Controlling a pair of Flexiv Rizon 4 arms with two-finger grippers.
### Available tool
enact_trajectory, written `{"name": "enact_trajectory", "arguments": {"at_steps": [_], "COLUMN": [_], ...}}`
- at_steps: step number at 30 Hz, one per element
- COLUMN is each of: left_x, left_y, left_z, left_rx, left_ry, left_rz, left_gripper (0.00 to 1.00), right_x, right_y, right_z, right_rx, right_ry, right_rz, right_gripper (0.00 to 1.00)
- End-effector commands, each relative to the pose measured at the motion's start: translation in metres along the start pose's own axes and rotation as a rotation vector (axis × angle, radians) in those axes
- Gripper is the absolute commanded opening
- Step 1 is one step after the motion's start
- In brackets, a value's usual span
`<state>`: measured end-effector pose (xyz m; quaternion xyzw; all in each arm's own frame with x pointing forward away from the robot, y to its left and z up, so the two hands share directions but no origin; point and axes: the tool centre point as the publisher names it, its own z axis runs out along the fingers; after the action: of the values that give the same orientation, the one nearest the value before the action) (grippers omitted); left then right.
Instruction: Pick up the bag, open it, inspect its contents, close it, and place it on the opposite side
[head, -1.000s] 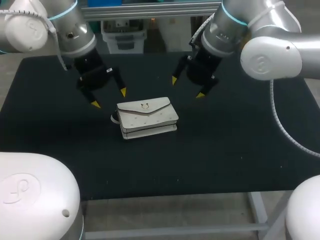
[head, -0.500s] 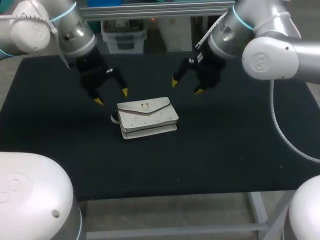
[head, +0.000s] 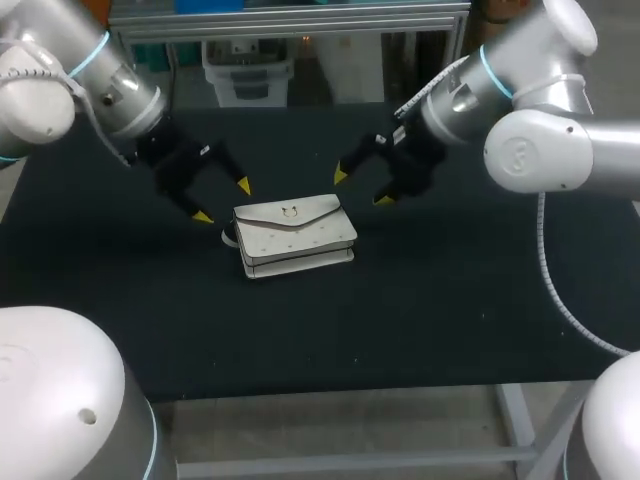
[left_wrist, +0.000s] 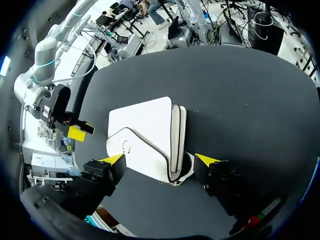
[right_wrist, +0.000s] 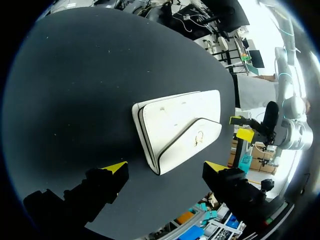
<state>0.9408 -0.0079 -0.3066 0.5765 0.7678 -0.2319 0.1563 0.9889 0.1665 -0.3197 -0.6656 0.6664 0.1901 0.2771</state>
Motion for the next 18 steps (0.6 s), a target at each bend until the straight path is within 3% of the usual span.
{"name": "enact_trajectory", "arguments": {"at_steps": [1,8,13,14,18], "left_x": [0.006,0.01,0.008,0.007,0.006], "left_y": [-0.012,-0.013,-0.012,-0.011,-0.005], "left_z": [0.011,0.022,0.027,0.029,0.031], "left_rx": [-0.062,-0.191,-0.188,-0.182,-0.162], "left_ry": [-0.105,-0.185,-0.253,-0.262,-0.24], "left_rz": [0.02,0.072,0.116,0.113,0.098], "left_gripper": [0.91,0.94,0.95,1.0,1.0], "right_x": [0.005,0.01,0.007,0.006,0.003], "right_y": [0.003,0.002,-0.001,-0.001,-0.003], "right_z": [0.007,0.014,0.015,0.014,0.014], "right_rx": [0.004,-0.001,-0.016,-0.029,-0.056], "right_ry": [-0.049,-0.1,-0.137,-0.16,-0.16], "right_rz": [0.01,0.012,-0.021,-0.028,-0.024], "right_gripper": [1.0,1.0,1.0,1.0,1.0]}}
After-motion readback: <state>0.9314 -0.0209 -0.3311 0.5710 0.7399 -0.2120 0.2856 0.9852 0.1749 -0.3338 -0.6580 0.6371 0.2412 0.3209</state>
